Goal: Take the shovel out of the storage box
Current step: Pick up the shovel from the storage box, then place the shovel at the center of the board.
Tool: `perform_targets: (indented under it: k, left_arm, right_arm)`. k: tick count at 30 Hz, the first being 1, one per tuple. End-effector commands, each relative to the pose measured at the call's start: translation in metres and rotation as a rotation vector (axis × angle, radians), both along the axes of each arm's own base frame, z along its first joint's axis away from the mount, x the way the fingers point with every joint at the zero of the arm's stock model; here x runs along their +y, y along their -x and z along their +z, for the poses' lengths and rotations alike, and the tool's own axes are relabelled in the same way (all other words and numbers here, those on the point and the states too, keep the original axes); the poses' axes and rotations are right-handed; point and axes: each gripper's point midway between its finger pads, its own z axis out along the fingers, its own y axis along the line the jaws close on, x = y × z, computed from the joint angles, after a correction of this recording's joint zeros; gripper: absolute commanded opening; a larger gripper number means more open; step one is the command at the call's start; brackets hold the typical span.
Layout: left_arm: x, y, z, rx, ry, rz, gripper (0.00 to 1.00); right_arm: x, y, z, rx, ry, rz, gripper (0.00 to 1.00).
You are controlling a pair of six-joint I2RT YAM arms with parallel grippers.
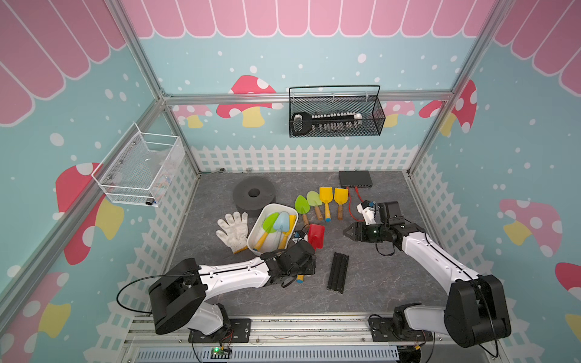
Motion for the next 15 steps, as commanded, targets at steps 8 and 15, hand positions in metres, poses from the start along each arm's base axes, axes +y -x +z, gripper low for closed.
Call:
perform_targets:
  k: [8,15]
  left_arm:
    - [-0.042,-0.008,0.004,0.042,0.159,0.002,0.0]
    - [-0.046,-0.013,-0.007,0.06,0.156,0.041,0.0]
  right_arm:
    - [-0.004,0.0,0.006,-0.021,-0.02,-0.021,0.61]
    - [-0.008,0.0,0.008,-0.028,-0.028,-0.038,0.62]
